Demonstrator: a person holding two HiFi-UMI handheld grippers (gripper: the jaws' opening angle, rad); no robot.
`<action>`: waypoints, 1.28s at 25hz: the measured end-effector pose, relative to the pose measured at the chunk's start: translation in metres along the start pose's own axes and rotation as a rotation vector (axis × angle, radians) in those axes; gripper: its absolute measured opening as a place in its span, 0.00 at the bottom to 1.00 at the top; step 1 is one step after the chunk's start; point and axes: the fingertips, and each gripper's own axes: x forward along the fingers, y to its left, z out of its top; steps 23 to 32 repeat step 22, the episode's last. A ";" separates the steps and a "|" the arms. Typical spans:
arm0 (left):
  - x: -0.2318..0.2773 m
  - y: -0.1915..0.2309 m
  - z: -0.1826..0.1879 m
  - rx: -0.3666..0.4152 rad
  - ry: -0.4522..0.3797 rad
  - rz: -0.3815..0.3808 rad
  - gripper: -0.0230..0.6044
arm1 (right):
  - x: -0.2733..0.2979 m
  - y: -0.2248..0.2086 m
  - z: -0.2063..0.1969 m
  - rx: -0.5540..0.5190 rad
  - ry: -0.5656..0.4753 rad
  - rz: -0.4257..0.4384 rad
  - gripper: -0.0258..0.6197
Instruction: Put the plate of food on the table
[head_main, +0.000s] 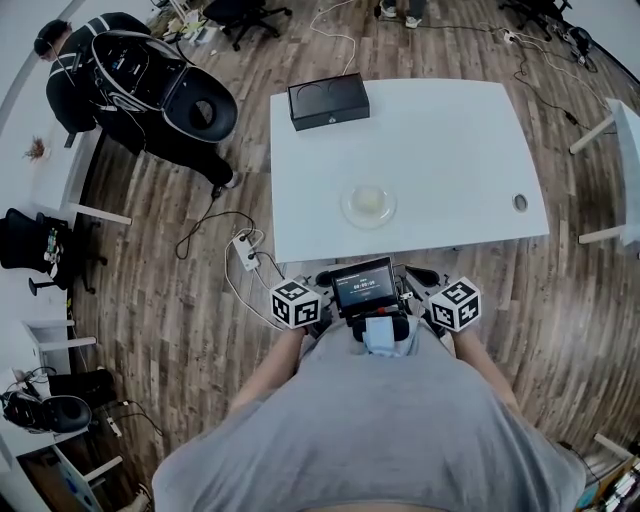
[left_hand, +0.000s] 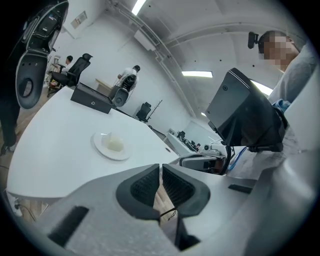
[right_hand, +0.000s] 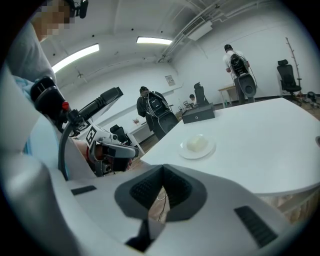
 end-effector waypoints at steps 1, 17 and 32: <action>0.000 0.001 -0.002 -0.001 0.003 -0.001 0.09 | 0.001 0.000 -0.001 -0.003 0.001 -0.002 0.09; 0.004 0.010 -0.004 -0.041 0.001 0.010 0.09 | 0.002 -0.009 -0.002 0.005 -0.009 -0.032 0.09; 0.006 0.014 -0.001 -0.044 0.004 0.013 0.09 | 0.004 -0.012 -0.001 0.010 -0.006 -0.028 0.09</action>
